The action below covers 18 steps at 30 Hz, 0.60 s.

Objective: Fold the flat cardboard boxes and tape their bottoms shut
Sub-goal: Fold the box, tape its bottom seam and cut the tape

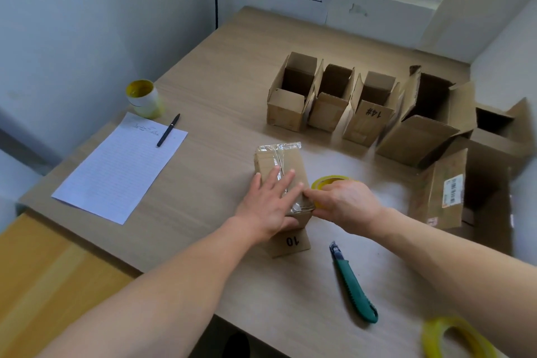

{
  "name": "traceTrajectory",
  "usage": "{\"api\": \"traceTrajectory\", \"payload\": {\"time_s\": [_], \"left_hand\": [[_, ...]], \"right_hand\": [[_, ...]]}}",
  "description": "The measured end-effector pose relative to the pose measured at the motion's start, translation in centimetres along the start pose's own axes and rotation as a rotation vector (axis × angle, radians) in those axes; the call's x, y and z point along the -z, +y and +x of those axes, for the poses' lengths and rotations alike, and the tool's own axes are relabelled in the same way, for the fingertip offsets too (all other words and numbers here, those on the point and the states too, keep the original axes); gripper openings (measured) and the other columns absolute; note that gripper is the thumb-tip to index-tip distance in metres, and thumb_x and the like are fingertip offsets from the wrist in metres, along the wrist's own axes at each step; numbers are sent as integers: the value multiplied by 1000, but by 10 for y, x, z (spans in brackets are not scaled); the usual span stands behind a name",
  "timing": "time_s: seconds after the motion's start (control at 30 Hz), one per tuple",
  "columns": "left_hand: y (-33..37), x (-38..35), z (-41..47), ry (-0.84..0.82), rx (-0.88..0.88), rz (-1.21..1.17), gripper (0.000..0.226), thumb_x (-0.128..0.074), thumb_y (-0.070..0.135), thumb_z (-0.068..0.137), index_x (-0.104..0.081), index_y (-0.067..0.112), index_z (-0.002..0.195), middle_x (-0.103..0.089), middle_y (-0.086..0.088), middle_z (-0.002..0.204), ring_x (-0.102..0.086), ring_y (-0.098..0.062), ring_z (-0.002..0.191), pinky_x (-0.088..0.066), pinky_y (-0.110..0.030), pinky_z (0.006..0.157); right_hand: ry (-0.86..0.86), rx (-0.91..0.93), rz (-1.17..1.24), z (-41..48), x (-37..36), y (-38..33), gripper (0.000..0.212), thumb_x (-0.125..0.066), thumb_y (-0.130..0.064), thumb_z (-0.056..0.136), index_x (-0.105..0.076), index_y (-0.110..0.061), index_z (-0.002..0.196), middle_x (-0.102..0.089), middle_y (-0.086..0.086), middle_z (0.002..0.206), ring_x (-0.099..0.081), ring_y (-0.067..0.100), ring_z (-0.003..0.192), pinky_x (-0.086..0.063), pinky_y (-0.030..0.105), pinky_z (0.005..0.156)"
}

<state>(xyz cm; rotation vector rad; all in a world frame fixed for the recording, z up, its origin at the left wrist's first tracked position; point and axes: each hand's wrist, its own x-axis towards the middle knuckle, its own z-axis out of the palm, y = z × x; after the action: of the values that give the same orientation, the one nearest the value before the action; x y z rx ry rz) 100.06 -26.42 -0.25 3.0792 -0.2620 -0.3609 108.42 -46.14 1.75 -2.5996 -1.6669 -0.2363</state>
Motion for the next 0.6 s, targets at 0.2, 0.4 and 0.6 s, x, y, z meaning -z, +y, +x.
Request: {"api": "traceTrajectory", "payload": {"time_s": [0.2, 0.4, 0.6], "left_hand": [[-1, -6, -1, -6, -26, -9, 90, -49, 59, 94, 9, 29, 157, 11, -1, 165, 13, -30, 151, 4, -55, 118], [-4, 3, -17, 13, -112, 29, 100, -59, 54, 89, 13, 34, 155, -5, -7, 162, -5, -35, 147, -4, -45, 121], [-1, 14, -18, 5, -188, 134, 115, -72, 45, 77, 18, 43, 148, -24, -9, 148, -29, -31, 131, -28, -43, 109]], "right_hand": [[-376, -193, 247, -4, 13, -3, 66, -58, -52, 92, -30, -36, 150, -68, -2, 120, -63, 28, 104, -44, 35, 85], [-655, -445, 610, -14, 33, 1, 68, -67, -22, 85, -38, -32, 146, -55, -4, 114, -52, 17, 100, -38, 25, 82], [-696, -485, 333, -19, 43, -7, 26, -58, -31, 88, -63, -33, 112, -63, -4, 102, -56, 21, 93, -47, 30, 72]]}}
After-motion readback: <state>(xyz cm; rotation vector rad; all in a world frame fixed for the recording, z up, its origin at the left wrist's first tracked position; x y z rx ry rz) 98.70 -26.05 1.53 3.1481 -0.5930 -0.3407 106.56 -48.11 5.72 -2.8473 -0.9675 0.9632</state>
